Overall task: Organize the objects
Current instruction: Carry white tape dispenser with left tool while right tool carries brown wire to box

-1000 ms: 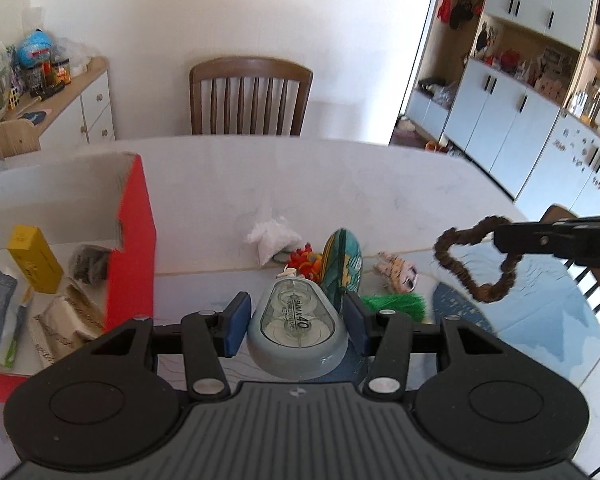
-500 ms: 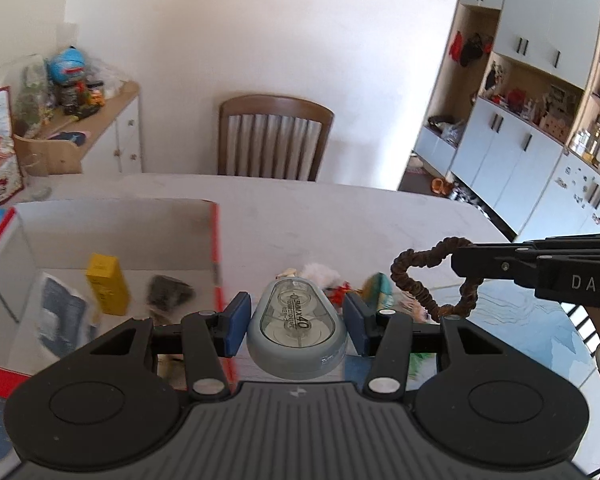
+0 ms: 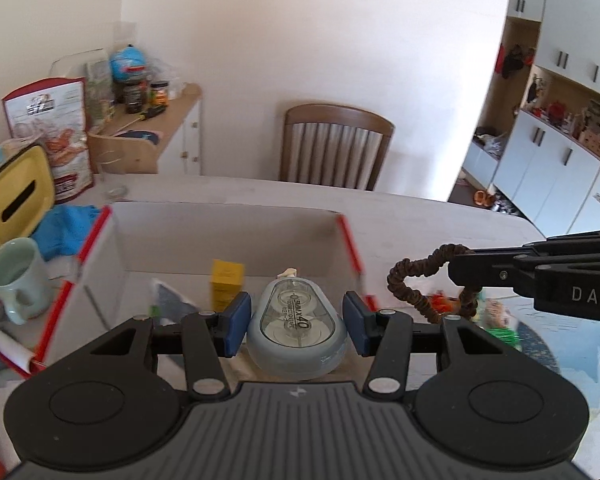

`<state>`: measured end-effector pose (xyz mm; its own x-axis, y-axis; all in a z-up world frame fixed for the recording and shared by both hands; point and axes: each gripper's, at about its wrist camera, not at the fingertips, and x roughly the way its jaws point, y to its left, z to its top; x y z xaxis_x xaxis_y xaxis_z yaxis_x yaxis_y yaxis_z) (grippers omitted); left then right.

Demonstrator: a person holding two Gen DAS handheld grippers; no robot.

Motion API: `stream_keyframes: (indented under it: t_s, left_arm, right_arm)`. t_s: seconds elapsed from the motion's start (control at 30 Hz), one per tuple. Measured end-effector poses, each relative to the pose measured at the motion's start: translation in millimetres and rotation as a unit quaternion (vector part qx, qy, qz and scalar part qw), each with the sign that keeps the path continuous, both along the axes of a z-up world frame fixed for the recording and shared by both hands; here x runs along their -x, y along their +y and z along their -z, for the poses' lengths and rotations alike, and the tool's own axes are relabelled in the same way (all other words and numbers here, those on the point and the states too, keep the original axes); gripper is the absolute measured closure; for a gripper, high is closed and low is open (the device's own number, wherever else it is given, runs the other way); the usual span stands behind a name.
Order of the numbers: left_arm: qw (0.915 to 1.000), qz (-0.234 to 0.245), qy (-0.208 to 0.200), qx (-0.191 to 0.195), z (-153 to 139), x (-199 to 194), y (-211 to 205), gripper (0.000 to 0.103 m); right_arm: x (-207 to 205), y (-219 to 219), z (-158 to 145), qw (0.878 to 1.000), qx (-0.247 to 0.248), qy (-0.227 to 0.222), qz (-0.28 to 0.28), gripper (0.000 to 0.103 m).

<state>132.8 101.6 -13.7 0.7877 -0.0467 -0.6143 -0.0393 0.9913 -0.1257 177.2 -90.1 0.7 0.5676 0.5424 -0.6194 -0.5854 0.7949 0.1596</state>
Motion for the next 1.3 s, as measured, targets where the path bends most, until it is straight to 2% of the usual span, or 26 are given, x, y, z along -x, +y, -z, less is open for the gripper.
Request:
stream_keyframes:
  t_s: [0.33, 0.8, 0.97, 1.1, 1.17, 1.3]
  left_arm:
    - [0.999, -0.021, 0.028, -0.029, 28, -20, 42, 0.054]
    - [0.9965, 0.008, 0.071, -0.044, 61, -61, 52, 0.054]
    - [0.9944, 0.012, 0.098, -0.039, 72, -72, 57, 0.054]
    - [0.9922, 0.017, 0.116, -0.043, 79, -77, 58, 0.054]
    - [0.991, 0.019, 0.127, -0.038, 83, -79, 59, 0.06]
    - [0.9892, 0.018, 0.142, -0.03, 87, -82, 63, 0.06]
  right_arm:
    - [-19, 57, 25, 0.999, 0.037, 0.014, -0.009, 0.097]
    - [-50, 102, 74, 0.995, 0.092, 0.033, -0.002, 0.097]
    - [-48, 118, 88, 0.99, 0.135, 0.016, -0.044, 0.096]
    - [-47, 126, 94, 0.987, 0.141, 0.031, -0.066, 0.095]
    - [-46, 128, 95, 0.986, 0.142, 0.036, -0.074, 0.093]
    - [-45, 129, 97, 0.986, 0.14, 0.045, -0.083, 0.086]
